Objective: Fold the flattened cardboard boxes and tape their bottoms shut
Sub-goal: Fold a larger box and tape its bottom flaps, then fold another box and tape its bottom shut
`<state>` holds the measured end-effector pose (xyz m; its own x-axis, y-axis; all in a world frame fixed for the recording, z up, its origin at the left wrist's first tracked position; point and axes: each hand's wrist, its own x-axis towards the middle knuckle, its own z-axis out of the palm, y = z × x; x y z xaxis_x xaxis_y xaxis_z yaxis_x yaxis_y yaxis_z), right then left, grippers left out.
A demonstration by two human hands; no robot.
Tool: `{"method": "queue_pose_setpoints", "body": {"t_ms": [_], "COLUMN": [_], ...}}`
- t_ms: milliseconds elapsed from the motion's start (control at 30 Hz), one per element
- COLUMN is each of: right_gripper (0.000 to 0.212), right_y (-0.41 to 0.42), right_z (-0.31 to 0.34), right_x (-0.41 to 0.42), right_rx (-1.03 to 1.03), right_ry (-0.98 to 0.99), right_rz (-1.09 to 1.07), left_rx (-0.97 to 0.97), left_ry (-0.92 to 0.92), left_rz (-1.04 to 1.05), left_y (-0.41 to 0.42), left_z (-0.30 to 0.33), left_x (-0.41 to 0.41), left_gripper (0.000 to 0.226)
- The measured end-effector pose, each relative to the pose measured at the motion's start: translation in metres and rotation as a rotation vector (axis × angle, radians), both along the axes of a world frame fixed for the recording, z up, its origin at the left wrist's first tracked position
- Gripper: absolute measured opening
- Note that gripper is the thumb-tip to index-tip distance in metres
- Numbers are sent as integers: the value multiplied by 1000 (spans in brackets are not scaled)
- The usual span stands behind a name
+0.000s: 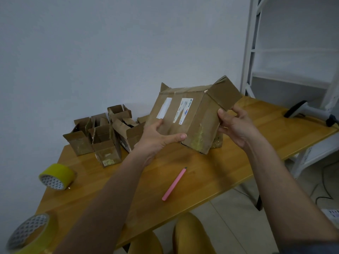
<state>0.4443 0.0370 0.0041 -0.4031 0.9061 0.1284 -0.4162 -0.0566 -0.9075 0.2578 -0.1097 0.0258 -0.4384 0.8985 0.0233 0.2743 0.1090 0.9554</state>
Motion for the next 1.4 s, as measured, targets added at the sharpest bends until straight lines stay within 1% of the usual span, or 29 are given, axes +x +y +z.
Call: {"method": "queue_pose_setpoints", "body": {"t_ms": [33, 100, 167, 267, 367, 433, 567, 667, 700, 800, 833, 900, 967, 1000, 1033, 1100, 1167, 1267, 1400], "right_gripper": [34, 32, 30, 25, 21, 21, 26, 16, 14, 27, 29, 28, 19, 16, 18, 26, 32, 43, 39], "right_y": [-1, -3, -4, -1, 7, 14, 26, 37, 40, 43, 41, 38, 36, 35, 34, 31, 36, 50, 64], "right_z": [0, -2, -6, -13, -16, -17, -27, -40, -45, -66, -72, -88, -106, -115, -123, -133, -140, -148, -148], "right_x": [0, -3, -10, -18, -16, -12, -5, -7, -9, -17, -20, -26, -33, -39, -45, -58, -70, -78, -83], "right_rx": [25, 66, 97, 160, 224, 245, 237, 231, 228, 187, 158, 121, 106, 108, 126, 171, 201, 207, 214], "right_ry": [-25, -83, -145, -269, -406, -473, -518, -552, -564, -601, -602, -562, -550, -553, -556, -549, -569, -612, -644], "right_rz": [-10, -16, -9, -61, -163, -228, -348, -489, -537, -643, -689, -770, -734, -653, -541, -317, -193, -172, -219], "left_rx": [-30, -65, -74, -98, -122, -134, -152, -147, -154, -208, -224, -240, -238, -236, -231, -208, -193, -212, -278], "left_ry": [43, 86, 127, 177, 137, 135, 90, 121, 97, -164, -195, -175, -145, -110, -52, 117, 300, 494, 687], "left_rz": [-36, -83, -41, -11, -51, -60, -41, 25, 32, -87, -125, -172, -197, -185, -156, -70, 10, 30, 59], "left_y": [0, 2, 8, 21, 38, 52, 85, 113, 120, 135, 136, 138, 142, 145, 146, 150, 152, 154, 171], "left_z": [1, 0, -5, -15, -27, -36, -52, -62, -65, -72, -70, -70, -74, -77, -79, -81, -81, -81, -90], "left_x": [2, 6, 7, 8, 12, 16, 20, 24, 24, 25, 24, 16, 4, -3, -10, -22, -35, -56, -83], "left_gripper": [141, 121, 105, 90, 79, 79, 83, 70, 66, 62, 62, 64, 64, 62, 59, 51, 49, 52, 51]}}
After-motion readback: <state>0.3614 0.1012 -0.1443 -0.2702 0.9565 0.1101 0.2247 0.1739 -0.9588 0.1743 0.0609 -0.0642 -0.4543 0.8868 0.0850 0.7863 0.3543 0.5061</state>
